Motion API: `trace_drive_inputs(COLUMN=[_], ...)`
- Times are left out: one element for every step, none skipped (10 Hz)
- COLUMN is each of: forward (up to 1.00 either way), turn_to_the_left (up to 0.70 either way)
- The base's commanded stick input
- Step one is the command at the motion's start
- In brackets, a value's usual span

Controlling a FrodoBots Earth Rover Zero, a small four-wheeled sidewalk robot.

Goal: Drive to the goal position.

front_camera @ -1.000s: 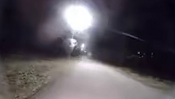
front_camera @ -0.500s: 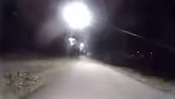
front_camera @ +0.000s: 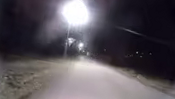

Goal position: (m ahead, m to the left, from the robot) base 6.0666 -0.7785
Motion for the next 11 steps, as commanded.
trace_drive_inputs(forward=[1.00,1.00,1.00,1.00,1.00,1.00,1.00,1.00,1.00,1.00,1.00], turn_to_the_left=[0.00,0.40,0.28,0.00,0.00,0.00,0.00,0.00,0.00,0.00,0.00])
